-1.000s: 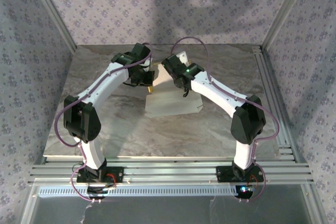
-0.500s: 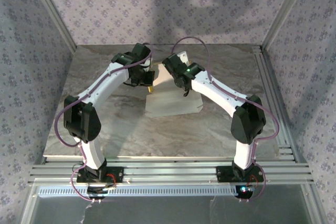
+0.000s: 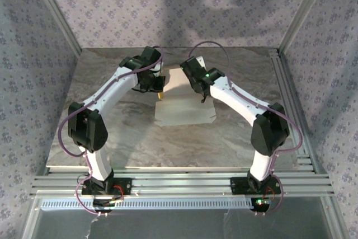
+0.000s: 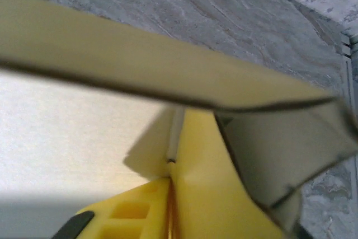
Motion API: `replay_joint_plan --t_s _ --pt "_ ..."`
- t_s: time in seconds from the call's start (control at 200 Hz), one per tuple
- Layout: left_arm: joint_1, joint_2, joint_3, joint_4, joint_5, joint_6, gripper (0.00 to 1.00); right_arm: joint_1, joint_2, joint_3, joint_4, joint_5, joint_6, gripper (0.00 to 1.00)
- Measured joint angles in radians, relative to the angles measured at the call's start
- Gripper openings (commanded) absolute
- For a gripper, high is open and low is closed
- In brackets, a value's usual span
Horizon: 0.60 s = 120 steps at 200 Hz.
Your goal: Fold the paper box
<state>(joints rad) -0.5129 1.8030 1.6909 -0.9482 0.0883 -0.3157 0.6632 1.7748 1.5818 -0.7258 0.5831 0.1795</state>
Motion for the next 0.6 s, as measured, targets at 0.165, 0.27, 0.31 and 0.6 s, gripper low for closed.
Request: replay_joint_plan --t_s 0.165,0.27,0.31,0.6 --pt "0.0 0.0 0.0 0.001 -0.001 0.0 0.0 -0.003 -0.01 -0.002 -0.001 -0.05 -0.008 0.27" --pt "0.0 0.0 0.0 0.001 -0.005 0.0 0.0 -0.006 -0.01 -0.005 0.001 -0.07 -0.007 0.27" --pt "0.0 0.0 0.0 0.0 -0.008 0.0 0.0 -0.007 -0.01 -0.011 0.004 -0.078 -0.006 0.26" --pt "0.0 0.0 0.0 -0.014 -0.011 0.0 0.0 -0.023 -0.016 -0.052 0.02 -0.111 0.012 0.29"
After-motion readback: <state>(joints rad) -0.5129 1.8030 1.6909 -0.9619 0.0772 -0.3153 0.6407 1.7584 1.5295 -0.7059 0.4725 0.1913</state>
